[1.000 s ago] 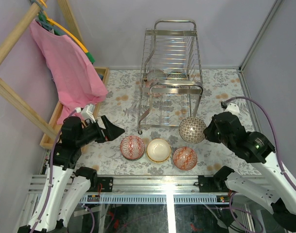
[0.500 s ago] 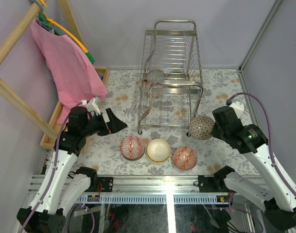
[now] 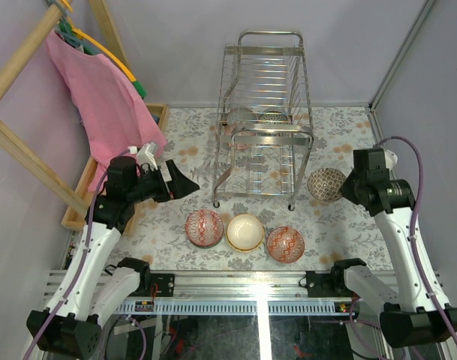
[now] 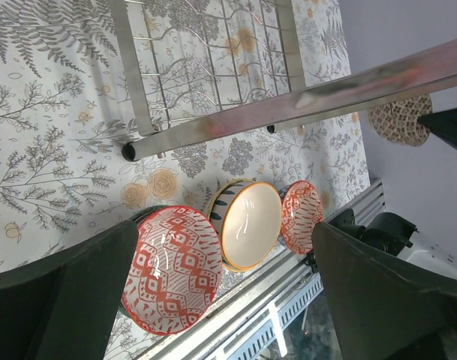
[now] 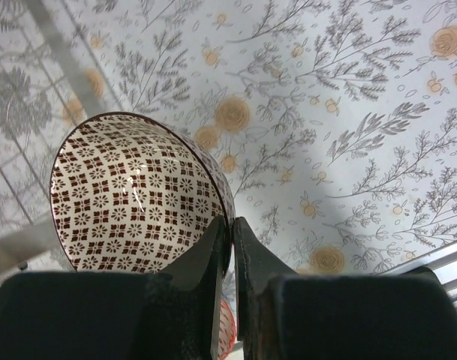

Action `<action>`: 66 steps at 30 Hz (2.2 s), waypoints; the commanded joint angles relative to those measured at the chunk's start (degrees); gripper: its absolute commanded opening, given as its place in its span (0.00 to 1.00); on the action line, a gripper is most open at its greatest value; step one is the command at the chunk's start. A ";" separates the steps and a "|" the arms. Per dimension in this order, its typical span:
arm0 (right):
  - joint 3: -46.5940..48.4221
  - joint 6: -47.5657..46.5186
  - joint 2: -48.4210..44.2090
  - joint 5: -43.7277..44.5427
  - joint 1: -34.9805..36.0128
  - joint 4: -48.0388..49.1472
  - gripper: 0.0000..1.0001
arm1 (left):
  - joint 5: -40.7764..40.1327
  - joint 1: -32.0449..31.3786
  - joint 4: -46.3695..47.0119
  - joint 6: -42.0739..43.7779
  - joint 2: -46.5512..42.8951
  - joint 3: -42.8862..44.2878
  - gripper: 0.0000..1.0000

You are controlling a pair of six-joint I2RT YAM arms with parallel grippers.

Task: Load the bowls into the dish rack
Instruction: Place the bowl in the dish rack.

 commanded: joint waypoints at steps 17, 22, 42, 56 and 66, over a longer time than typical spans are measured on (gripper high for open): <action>12.95 -5.34 23.52 -6.85 -10.16 32.34 0.00 | 8.92 -0.24 5.63 -2.06 0.22 -4.08 1.00; 10.81 -9.93 28.78 -6.48 -10.47 41.44 0.00 | 8.13 -0.26 7.95 -1.56 2.64 -5.72 1.00; -11.17 -16.67 34.76 -18.53 -10.62 94.42 0.00 | 7.11 -0.35 12.64 -3.57 4.49 -5.96 1.00; -16.24 -29.95 40.20 -20.51 -3.55 119.78 0.00 | 5.47 -0.72 13.02 -3.37 6.20 -5.07 1.00; -16.74 -40.41 48.59 -20.88 -0.68 132.86 0.02 | 4.66 -1.18 14.96 -3.60 9.04 -4.82 1.00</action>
